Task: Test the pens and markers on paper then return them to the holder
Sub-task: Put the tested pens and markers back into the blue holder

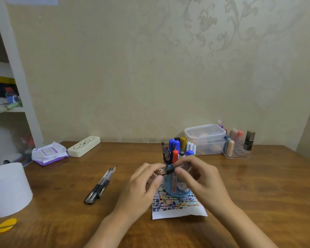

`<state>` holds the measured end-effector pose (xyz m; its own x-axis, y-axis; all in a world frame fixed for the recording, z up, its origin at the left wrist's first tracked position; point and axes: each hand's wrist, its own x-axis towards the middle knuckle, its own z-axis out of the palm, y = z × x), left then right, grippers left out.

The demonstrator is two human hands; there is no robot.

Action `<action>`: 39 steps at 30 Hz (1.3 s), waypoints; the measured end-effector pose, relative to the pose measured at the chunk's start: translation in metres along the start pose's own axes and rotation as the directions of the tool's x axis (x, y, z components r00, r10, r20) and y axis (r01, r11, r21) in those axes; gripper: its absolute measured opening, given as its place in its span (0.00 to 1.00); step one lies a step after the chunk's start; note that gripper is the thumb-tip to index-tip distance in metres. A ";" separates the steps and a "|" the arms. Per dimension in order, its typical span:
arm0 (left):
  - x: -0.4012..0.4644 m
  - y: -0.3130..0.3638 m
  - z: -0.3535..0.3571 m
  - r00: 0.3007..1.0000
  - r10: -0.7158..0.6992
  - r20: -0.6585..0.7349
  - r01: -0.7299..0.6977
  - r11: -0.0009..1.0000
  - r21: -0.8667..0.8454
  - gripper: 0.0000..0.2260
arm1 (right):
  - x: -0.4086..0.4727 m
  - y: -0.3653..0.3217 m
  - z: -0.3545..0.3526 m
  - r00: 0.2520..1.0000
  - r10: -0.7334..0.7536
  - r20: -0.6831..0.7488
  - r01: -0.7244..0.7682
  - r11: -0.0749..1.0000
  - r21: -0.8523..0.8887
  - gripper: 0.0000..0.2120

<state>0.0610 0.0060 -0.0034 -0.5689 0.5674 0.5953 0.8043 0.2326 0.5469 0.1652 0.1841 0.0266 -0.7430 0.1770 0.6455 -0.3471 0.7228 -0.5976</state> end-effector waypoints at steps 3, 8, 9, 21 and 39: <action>0.000 0.000 0.001 0.998 -0.040 0.052 0.039 0.999 0.022 0.17 | 0.004 -0.003 -0.010 0.987 0.022 -0.158 -0.006 0.995 0.099 0.07; 0.000 -0.002 0.004 0.985 -0.076 0.156 0.060 0.993 0.106 0.21 | 0.008 -0.001 -0.021 0.947 0.015 -0.322 0.014 0.996 0.088 0.09; 0.000 -0.002 0.004 0.983 -0.080 0.166 0.062 0.992 0.109 0.21 | 0.008 0.000 -0.022 0.943 0.013 -0.333 0.014 0.997 0.079 0.09; 0.000 -0.002 0.001 0.996 -0.043 0.077 0.039 0.998 0.056 0.15 | 0.009 0.000 -0.028 0.892 0.002 -0.452 0.022 0.999 0.048 0.10; -0.001 -0.005 0.005 0.978 -0.035 0.206 0.015 0.995 0.099 0.21 | 0.011 0.004 -0.029 0.907 -0.070 -0.416 0.059 0.998 -0.039 0.02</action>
<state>0.0585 0.0087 -0.0092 -0.5494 0.7094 0.4414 0.8086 0.3182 0.4949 0.1726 0.2082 0.0454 -0.4115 0.3880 0.8247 -0.3677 0.7573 -0.5398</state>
